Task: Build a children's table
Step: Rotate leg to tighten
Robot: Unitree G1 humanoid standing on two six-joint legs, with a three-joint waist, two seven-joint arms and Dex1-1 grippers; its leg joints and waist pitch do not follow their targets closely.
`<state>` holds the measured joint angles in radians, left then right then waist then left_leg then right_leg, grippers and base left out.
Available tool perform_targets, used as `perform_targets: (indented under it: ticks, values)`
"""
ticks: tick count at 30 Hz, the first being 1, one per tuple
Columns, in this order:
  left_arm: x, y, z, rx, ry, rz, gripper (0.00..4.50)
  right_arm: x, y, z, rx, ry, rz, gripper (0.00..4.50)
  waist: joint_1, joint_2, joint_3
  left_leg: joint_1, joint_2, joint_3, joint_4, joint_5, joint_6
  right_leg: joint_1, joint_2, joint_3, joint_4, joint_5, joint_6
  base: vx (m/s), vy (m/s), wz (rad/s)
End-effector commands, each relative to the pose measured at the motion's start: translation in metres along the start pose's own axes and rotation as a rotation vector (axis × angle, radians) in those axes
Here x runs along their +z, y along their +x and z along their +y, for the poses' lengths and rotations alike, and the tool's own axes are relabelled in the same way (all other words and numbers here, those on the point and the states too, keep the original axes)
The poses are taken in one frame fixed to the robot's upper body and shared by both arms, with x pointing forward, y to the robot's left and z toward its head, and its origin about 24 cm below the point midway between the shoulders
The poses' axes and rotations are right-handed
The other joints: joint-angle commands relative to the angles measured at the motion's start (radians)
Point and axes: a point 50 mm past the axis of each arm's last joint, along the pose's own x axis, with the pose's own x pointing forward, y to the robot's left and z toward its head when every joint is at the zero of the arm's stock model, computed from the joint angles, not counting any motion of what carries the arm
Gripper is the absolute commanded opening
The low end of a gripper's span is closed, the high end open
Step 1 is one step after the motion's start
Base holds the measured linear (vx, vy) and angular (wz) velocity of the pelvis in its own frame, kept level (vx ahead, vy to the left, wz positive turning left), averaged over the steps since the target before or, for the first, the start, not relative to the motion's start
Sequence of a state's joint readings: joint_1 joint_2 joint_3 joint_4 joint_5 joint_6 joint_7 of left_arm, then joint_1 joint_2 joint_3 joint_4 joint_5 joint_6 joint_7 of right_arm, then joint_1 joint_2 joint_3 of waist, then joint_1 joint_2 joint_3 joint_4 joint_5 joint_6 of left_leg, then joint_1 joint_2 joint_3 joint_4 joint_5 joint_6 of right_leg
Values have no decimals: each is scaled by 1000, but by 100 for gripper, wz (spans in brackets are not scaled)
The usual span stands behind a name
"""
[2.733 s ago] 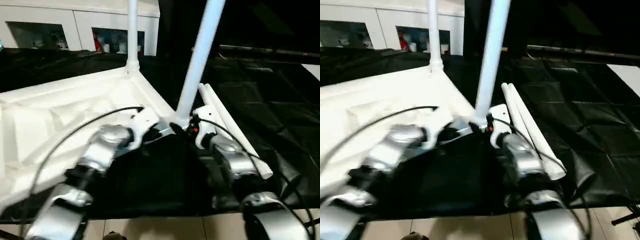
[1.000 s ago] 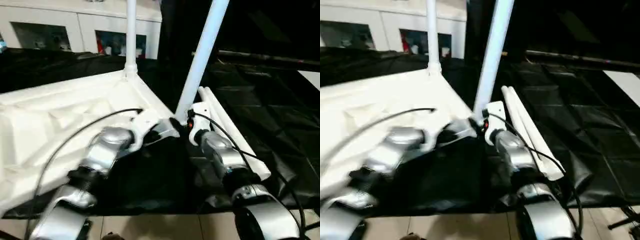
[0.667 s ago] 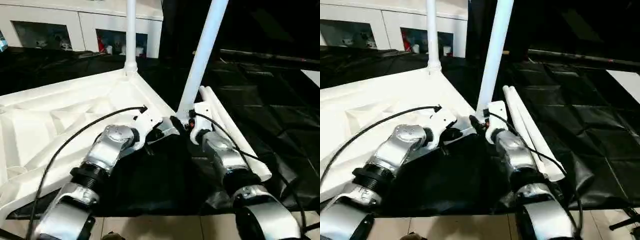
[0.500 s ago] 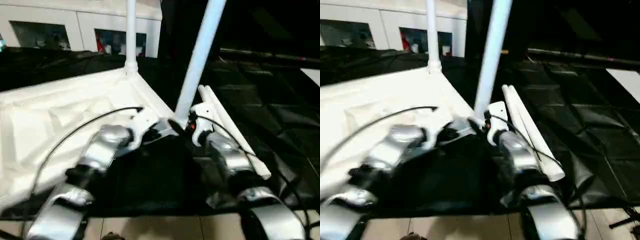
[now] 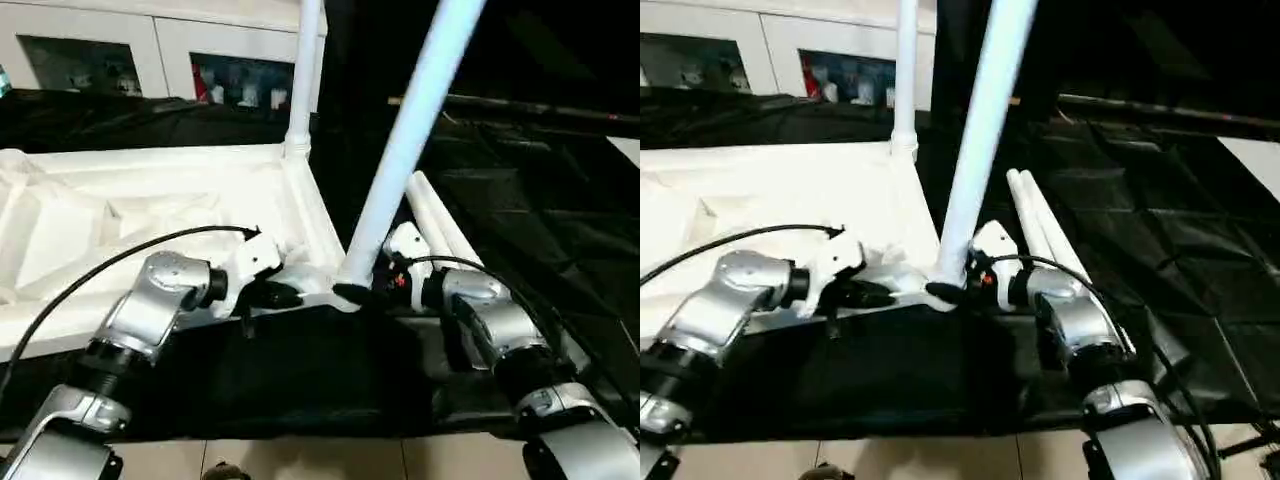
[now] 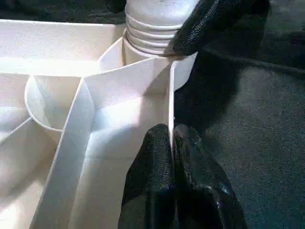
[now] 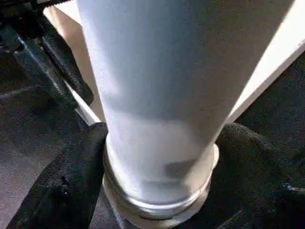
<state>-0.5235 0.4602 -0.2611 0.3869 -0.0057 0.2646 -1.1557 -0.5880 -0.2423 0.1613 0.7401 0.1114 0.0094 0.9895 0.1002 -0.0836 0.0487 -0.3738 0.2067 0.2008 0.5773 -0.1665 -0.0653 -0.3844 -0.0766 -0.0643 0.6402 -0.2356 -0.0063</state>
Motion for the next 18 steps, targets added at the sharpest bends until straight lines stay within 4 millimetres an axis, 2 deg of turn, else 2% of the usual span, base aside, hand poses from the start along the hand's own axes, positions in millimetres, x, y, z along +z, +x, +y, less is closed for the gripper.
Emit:
perform_targets:
  ticks: [1,6,8,14,18]
  values:
    - [-2,4,-7,-65,-12,-1,0,0,-6,-2,0,11,7,343,0,8,-57,21,37,-17,-61,-154,17,38,-71,52,-72,-22,-228,0,0,0]
    - [-2,3,-8,-73,-15,-5,0,0,-4,-1,3,22,-4,303,1,9,-58,22,37,-16,-60,-135,24,38,-71,51,-68,11,-236,0,0,0]
    - [-2,3,-9,-77,-19,-9,0,0,-4,1,16,28,-7,283,0,6,-57,22,37,-16,-60,-137,21,39,-70,51,-69,7,-236,0,0,0]
    - [-1,7,-8,-51,-28,-14,0,-6,-1,5,21,72,-4,276,1,7,-58,23,36,-16,-60,-131,20,39,-70,51,-67,18,-236,0,0,0]
    - [6,26,3,131,-49,-11,0,-14,11,-3,-250,170,-9,276,-3,8,-51,25,37,-17,-66,-170,-5,33,-72,53,-76,-53,-227,0,0,0]
